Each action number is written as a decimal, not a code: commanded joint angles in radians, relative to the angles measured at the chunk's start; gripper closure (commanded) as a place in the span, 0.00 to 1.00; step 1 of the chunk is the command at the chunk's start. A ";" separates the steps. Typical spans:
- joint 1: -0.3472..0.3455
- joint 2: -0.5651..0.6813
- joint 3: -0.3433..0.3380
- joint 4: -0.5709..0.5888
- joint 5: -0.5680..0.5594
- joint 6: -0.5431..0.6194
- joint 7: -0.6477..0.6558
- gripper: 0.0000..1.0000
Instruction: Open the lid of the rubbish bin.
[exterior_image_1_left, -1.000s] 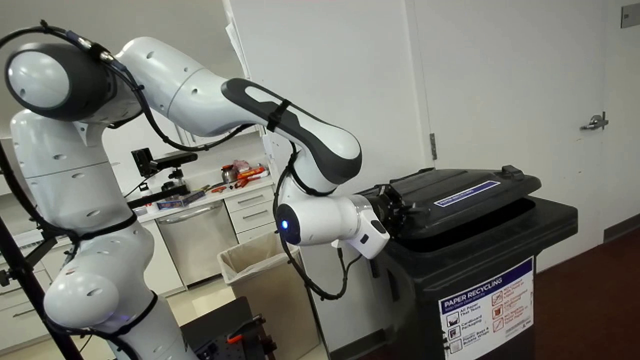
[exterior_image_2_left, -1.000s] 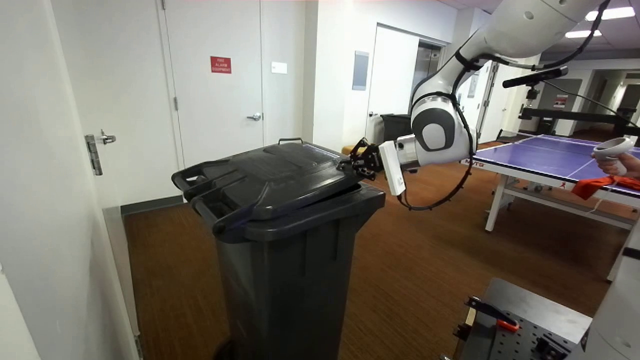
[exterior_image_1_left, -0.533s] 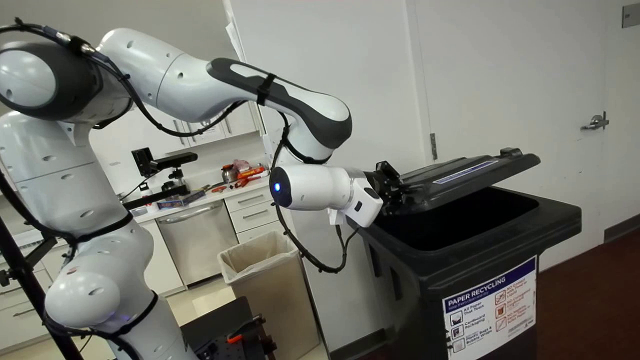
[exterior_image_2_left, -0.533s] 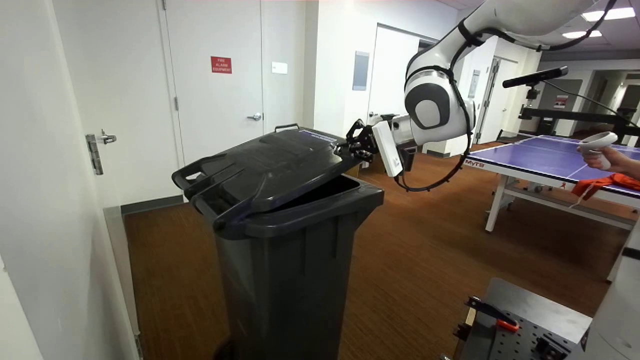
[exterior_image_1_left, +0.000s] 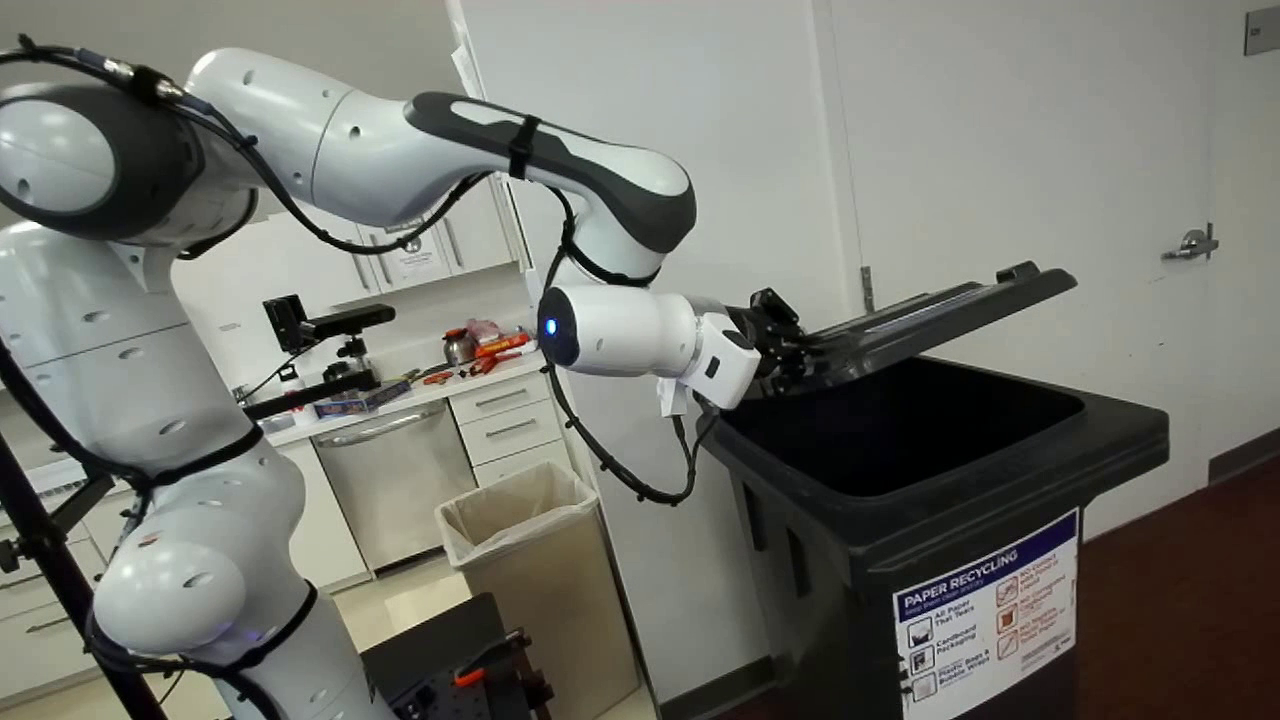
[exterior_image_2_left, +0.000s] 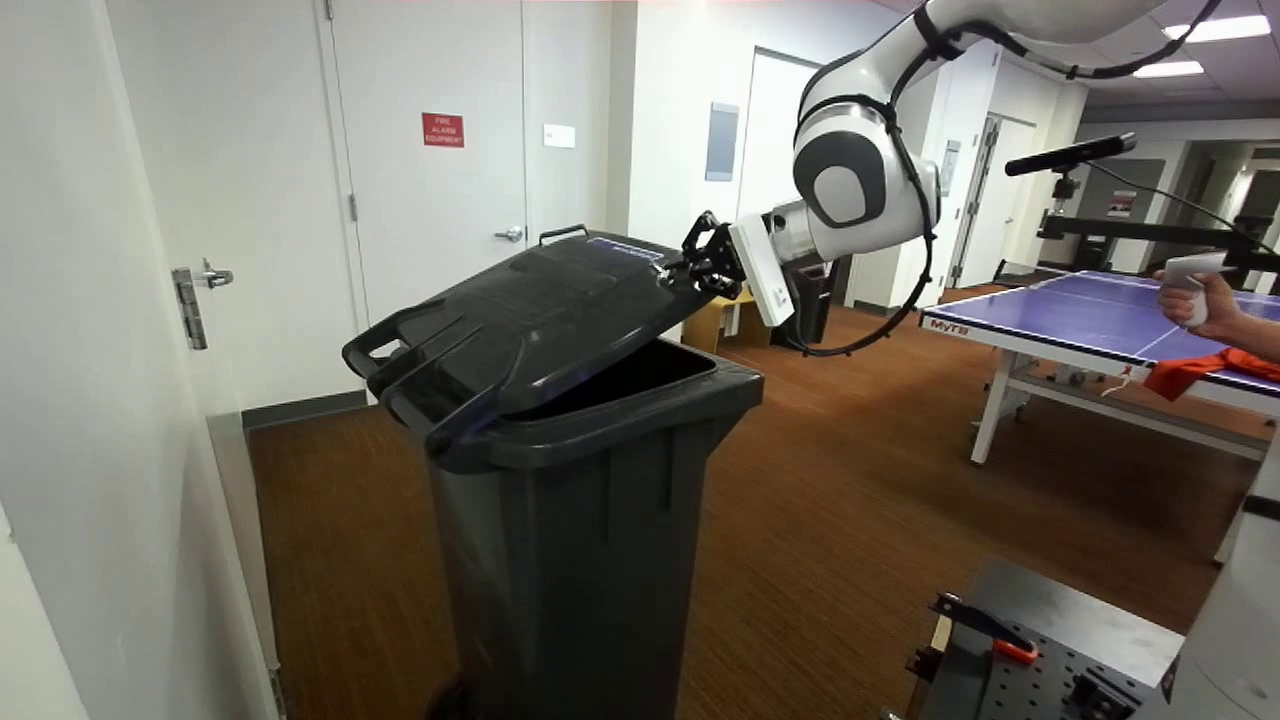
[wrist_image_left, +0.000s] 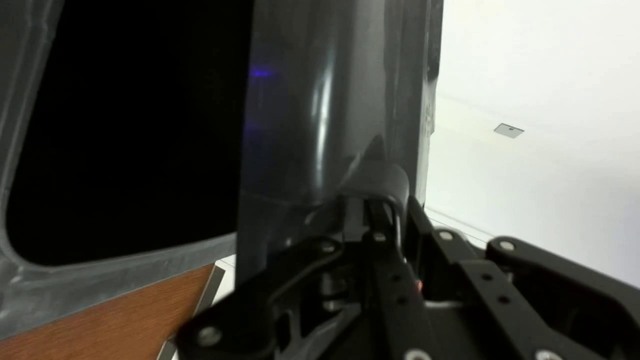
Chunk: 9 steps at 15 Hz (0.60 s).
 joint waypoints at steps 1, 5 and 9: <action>-0.003 -0.023 -0.008 0.091 0.013 -0.048 0.042 0.97; 0.007 -0.045 -0.007 0.081 -0.046 -0.066 0.051 0.97; 0.025 -0.092 -0.005 0.066 -0.134 -0.067 0.066 0.97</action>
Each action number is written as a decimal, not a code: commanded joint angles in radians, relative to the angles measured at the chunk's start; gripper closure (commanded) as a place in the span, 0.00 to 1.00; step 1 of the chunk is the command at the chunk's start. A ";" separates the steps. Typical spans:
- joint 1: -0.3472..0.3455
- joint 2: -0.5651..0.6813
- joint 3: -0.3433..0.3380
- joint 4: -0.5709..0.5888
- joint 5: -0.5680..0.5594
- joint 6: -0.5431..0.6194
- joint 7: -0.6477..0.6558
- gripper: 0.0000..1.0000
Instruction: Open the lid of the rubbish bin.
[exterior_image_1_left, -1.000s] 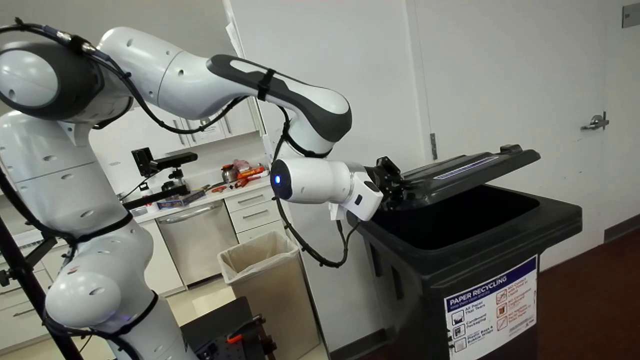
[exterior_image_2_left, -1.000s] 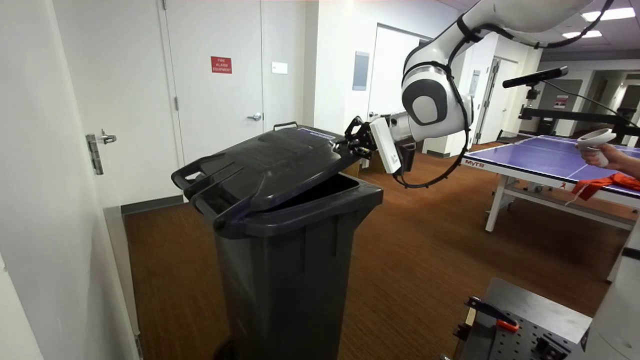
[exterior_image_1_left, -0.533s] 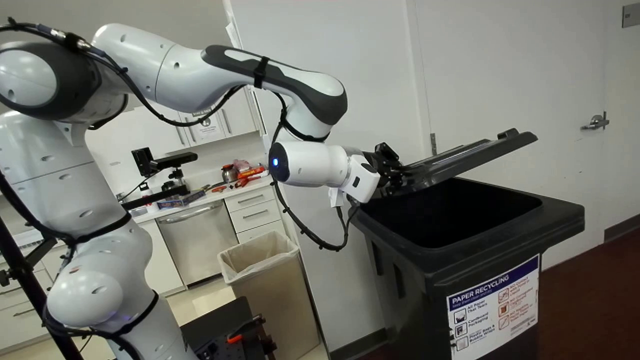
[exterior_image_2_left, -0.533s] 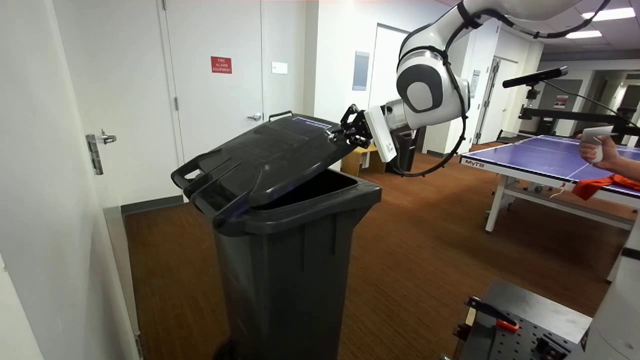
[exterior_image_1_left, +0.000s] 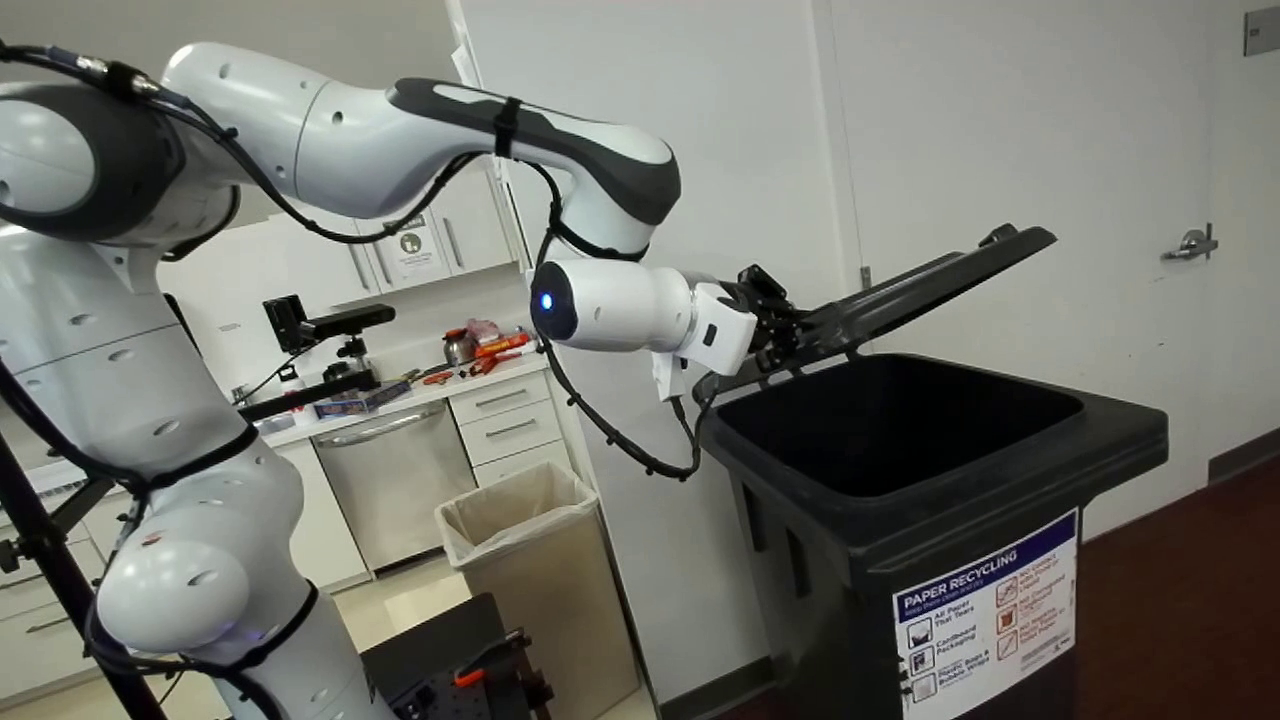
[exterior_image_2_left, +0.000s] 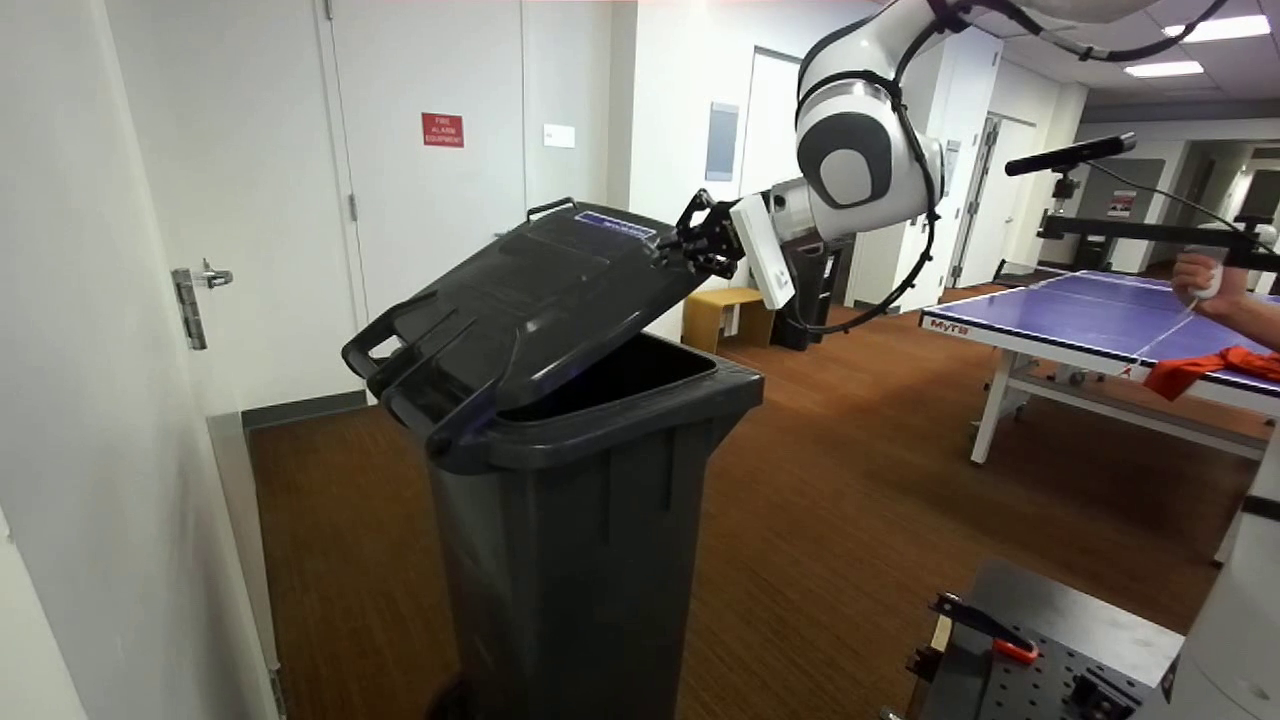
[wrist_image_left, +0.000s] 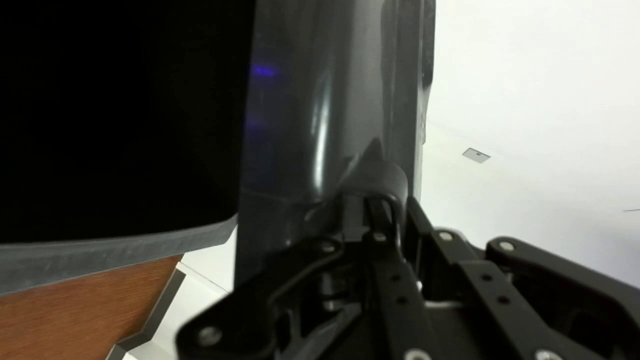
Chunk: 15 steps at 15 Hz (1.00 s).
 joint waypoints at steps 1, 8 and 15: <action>0.008 -0.061 -0.005 0.060 -0.060 -0.065 0.063 0.97; 0.035 -0.064 0.000 -0.001 -0.128 0.000 0.014 0.88; 0.038 -0.077 0.000 -0.001 -0.133 0.000 0.014 0.88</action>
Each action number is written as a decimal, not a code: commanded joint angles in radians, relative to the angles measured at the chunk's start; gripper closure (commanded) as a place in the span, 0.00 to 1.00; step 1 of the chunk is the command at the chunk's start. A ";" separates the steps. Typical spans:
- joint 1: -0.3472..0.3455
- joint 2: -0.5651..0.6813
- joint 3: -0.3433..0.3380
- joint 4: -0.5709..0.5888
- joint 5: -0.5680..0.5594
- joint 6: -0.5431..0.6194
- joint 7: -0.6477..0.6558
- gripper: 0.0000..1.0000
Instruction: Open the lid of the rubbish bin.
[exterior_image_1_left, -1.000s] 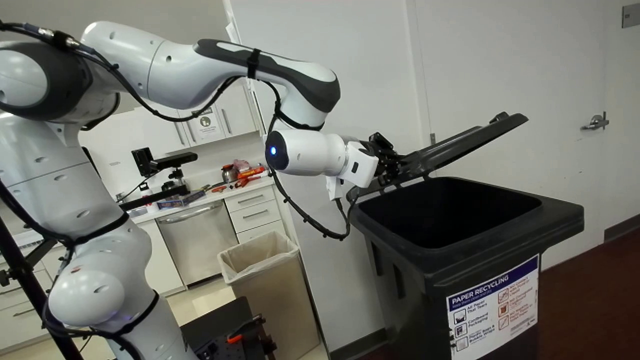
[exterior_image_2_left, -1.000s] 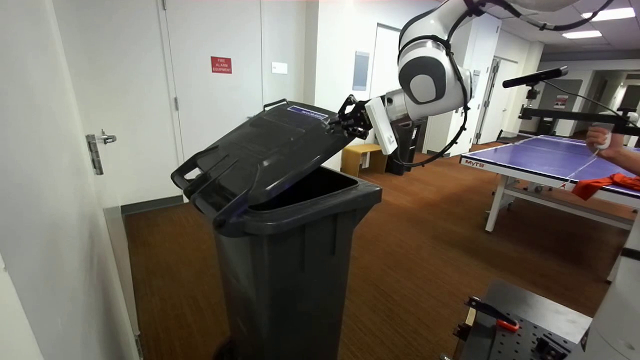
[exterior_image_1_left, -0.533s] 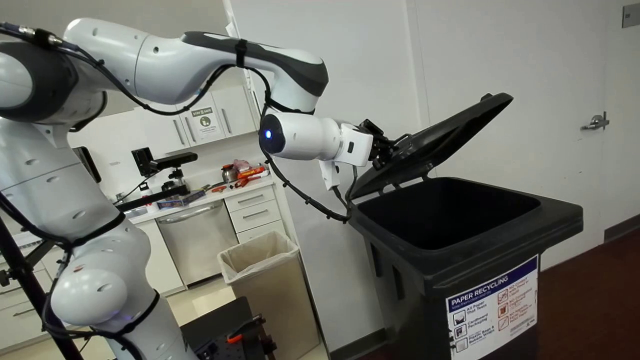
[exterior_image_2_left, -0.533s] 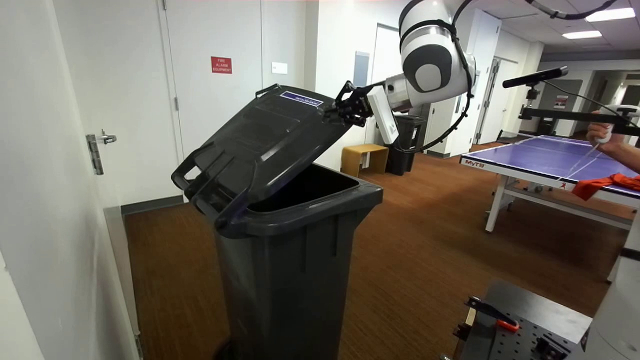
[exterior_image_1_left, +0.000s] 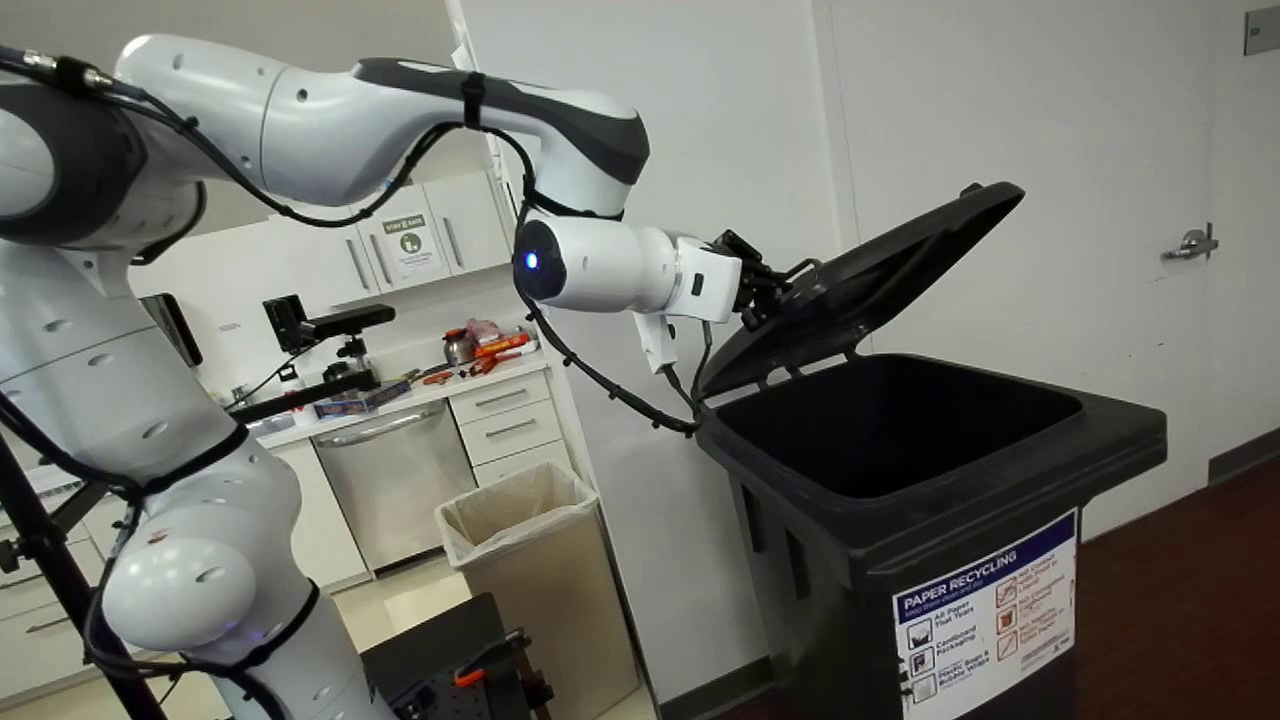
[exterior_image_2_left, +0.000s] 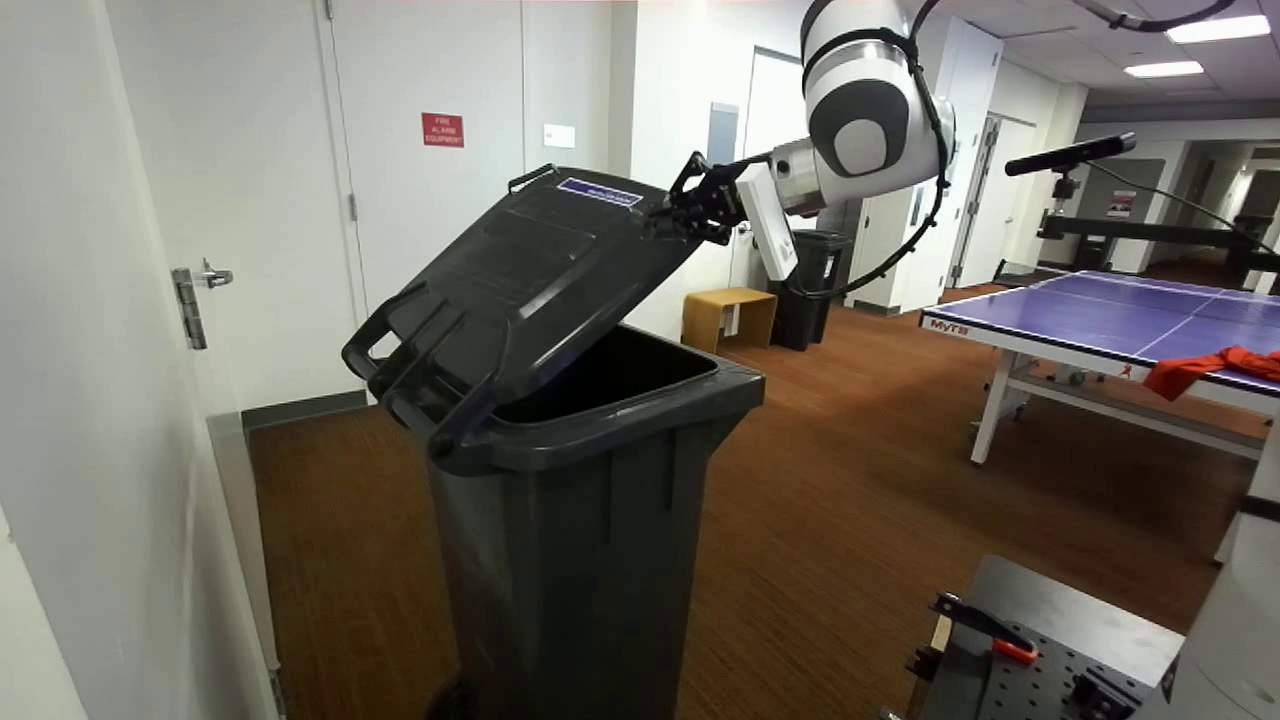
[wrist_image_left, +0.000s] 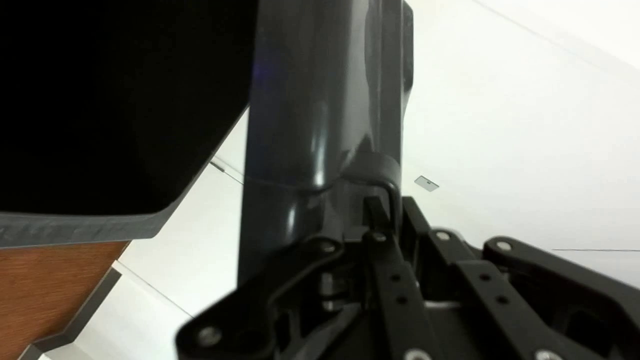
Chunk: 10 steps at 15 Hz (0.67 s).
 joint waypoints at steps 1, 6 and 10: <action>0.003 -0.013 0.005 0.006 0.015 -0.003 -0.008 0.97; 0.022 -0.075 0.030 0.010 -0.015 0.033 -0.001 0.97; 0.034 -0.106 0.065 0.040 -0.023 0.060 -0.014 0.97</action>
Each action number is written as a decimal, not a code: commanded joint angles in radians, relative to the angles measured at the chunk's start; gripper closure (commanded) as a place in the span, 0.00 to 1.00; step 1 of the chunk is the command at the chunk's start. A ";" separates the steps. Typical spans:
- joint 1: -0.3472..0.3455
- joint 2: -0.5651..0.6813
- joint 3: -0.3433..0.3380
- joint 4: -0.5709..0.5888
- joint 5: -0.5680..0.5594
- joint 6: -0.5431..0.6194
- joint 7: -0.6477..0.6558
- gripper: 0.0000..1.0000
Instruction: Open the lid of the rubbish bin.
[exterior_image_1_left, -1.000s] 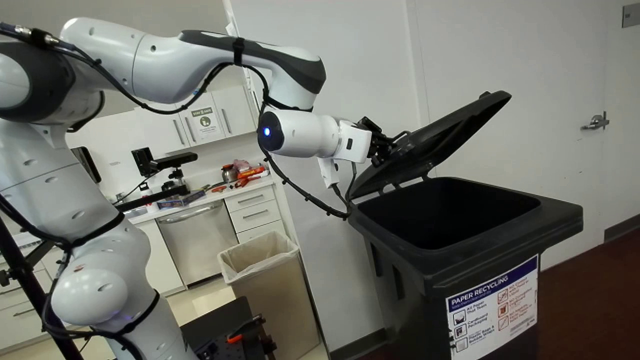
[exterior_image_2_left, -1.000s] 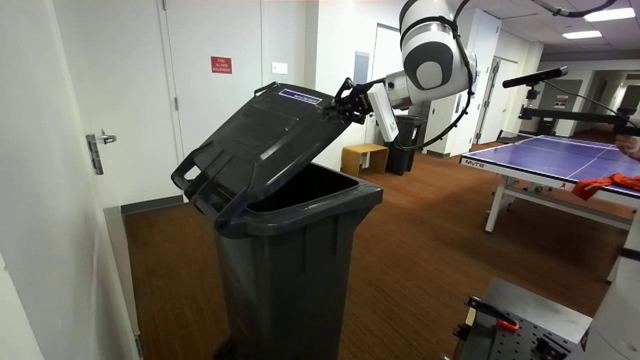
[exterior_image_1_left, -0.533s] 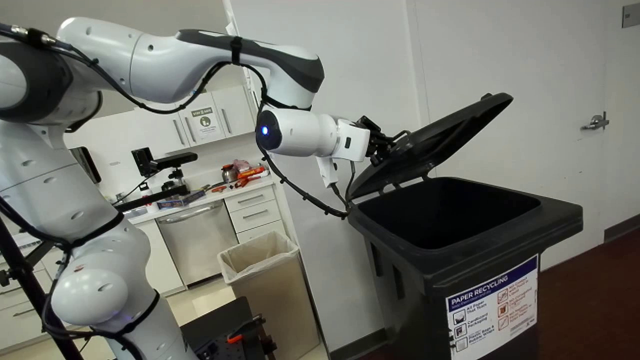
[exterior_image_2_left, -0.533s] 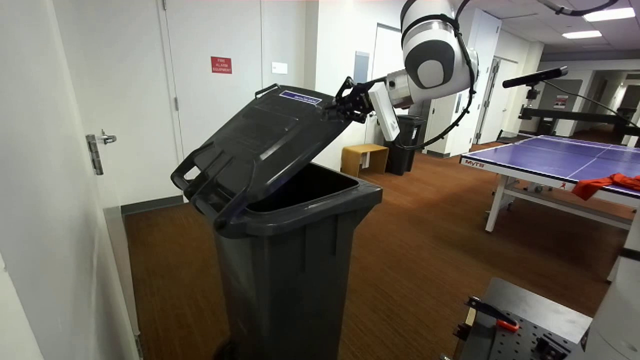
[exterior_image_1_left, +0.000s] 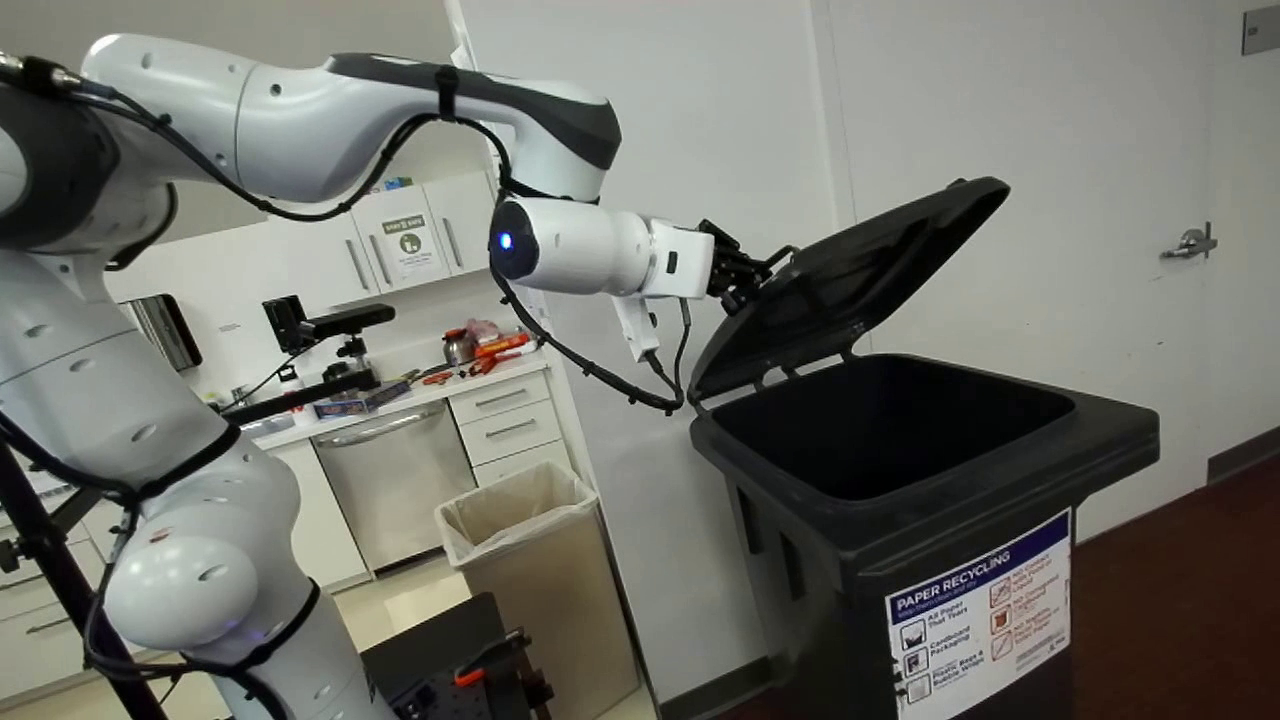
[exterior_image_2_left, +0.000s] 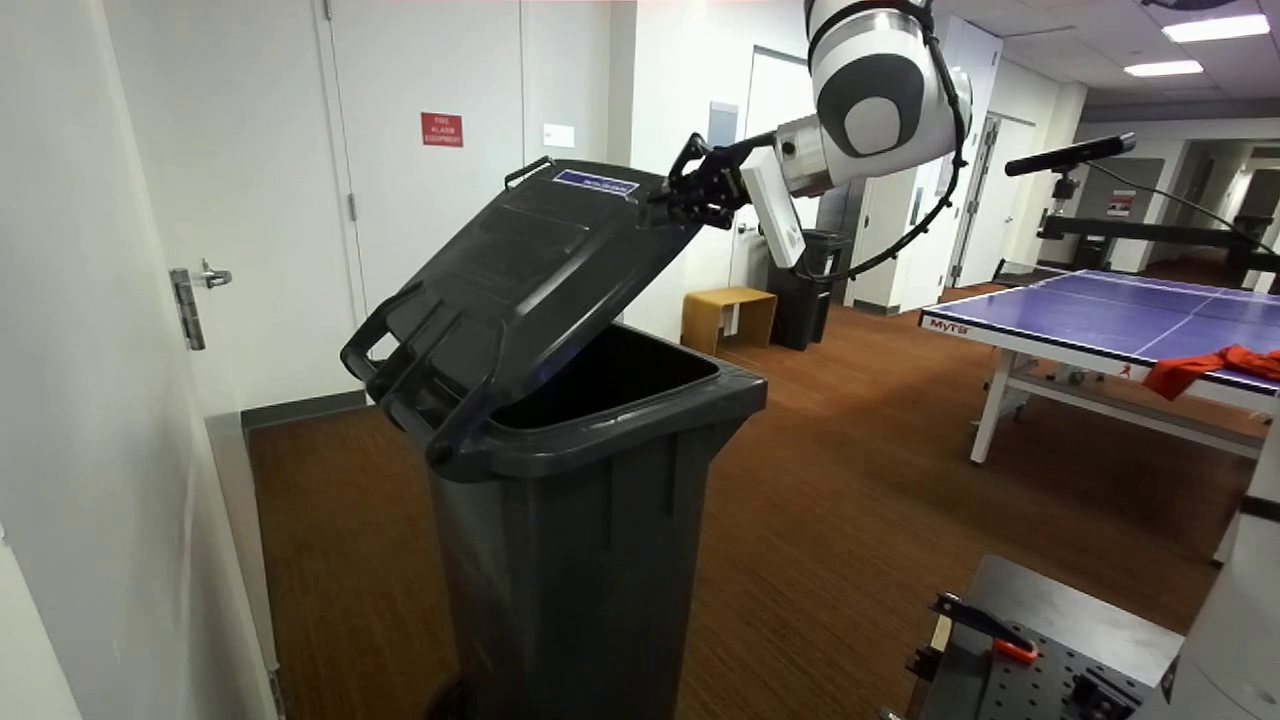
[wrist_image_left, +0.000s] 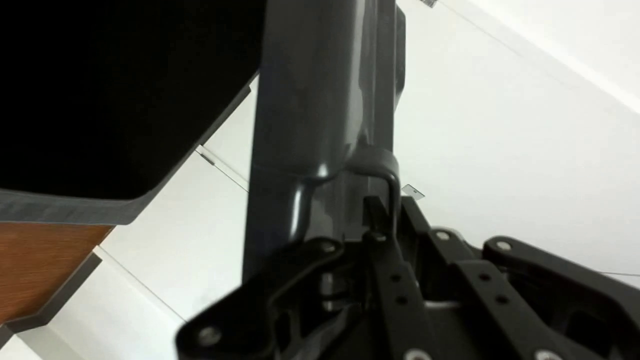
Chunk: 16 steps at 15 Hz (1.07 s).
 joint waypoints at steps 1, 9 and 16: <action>0.022 -0.041 0.033 0.075 0.008 0.001 0.001 0.97; 0.046 0.082 0.114 0.244 -0.064 0.108 0.011 0.97; 0.073 0.213 0.144 0.367 -0.284 0.161 0.179 0.97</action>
